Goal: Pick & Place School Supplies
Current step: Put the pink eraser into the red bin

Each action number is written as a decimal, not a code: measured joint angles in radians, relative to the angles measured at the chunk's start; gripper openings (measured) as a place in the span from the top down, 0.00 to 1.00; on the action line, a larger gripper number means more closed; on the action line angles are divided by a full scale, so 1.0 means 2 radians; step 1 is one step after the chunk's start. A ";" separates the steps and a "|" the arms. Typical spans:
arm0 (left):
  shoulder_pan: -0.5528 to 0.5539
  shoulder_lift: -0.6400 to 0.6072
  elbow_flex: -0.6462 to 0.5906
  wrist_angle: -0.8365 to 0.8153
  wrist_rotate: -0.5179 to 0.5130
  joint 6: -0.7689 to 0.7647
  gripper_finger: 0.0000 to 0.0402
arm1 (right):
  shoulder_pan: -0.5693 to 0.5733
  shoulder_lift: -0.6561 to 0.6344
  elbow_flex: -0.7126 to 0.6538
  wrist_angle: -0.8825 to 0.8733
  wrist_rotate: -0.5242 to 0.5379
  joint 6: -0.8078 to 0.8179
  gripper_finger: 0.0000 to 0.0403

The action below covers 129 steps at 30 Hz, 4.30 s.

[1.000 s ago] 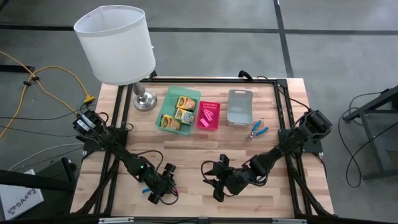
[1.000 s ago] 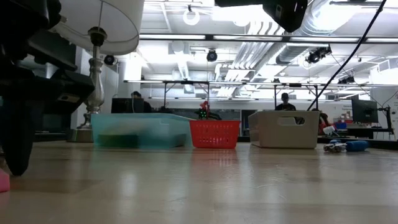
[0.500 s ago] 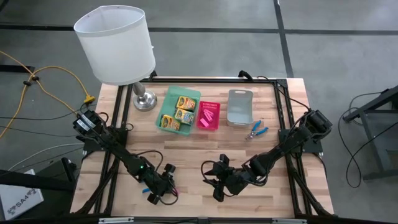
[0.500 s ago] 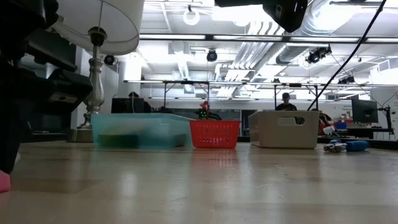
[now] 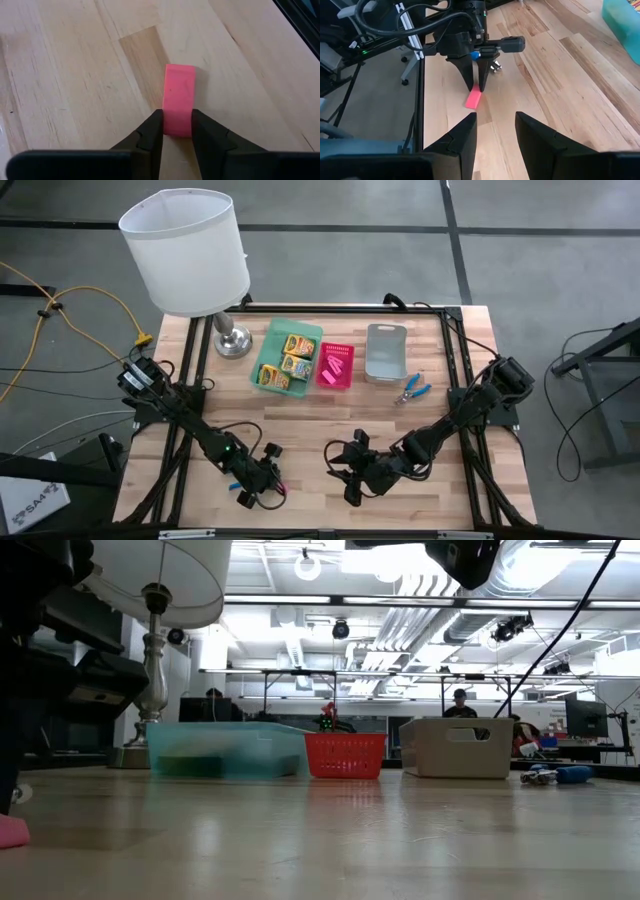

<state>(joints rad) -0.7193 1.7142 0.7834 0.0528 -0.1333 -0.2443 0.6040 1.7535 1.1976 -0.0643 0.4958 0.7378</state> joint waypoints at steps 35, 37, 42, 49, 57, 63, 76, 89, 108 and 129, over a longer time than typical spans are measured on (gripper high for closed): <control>0.001 -0.054 0.000 0.012 -0.123 0.090 0.80 | 0.002 0.001 0.000 -0.005 -0.001 0.041 0.69; 0.004 -0.054 0.000 0.016 -0.137 0.107 0.80 | 0.002 0.001 0.000 -0.005 0.000 0.041 0.69; 0.028 -0.054 0.000 0.021 -0.155 0.111 0.80 | 0.002 0.002 0.000 -0.005 0.001 0.041 0.69; 0.081 -0.056 0.000 0.020 -0.134 0.111 0.80 | 0.002 0.002 0.000 -0.005 0.000 0.041 0.69; 0.142 -0.068 0.001 0.018 -0.087 0.160 0.80 | 0.002 0.002 0.000 -0.005 0.001 0.055 0.69; 0.198 -0.097 0.001 0.016 -0.074 0.204 0.80 | 0.004 0.002 0.000 -0.018 0.001 0.094 0.69; 0.370 -0.121 0.001 0.014 0.068 0.244 0.80 | 0.019 0.002 0.000 -0.025 0.002 0.130 0.69; 0.445 -0.097 0.068 -0.004 0.135 0.274 0.80 | 0.022 0.002 0.000 -0.026 0.013 0.127 0.69; 0.490 0.021 0.132 -0.007 0.152 0.294 0.80 | 0.032 0.002 0.000 -0.027 0.015 0.123 0.69; 0.509 0.056 0.138 -0.013 0.191 0.298 0.80 | 0.032 0.002 0.000 -0.026 0.015 0.117 0.69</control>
<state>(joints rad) 0.2977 1.8256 1.0599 0.0265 0.2489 0.3511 0.6678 1.7583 1.1980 -0.1171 0.5257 0.9722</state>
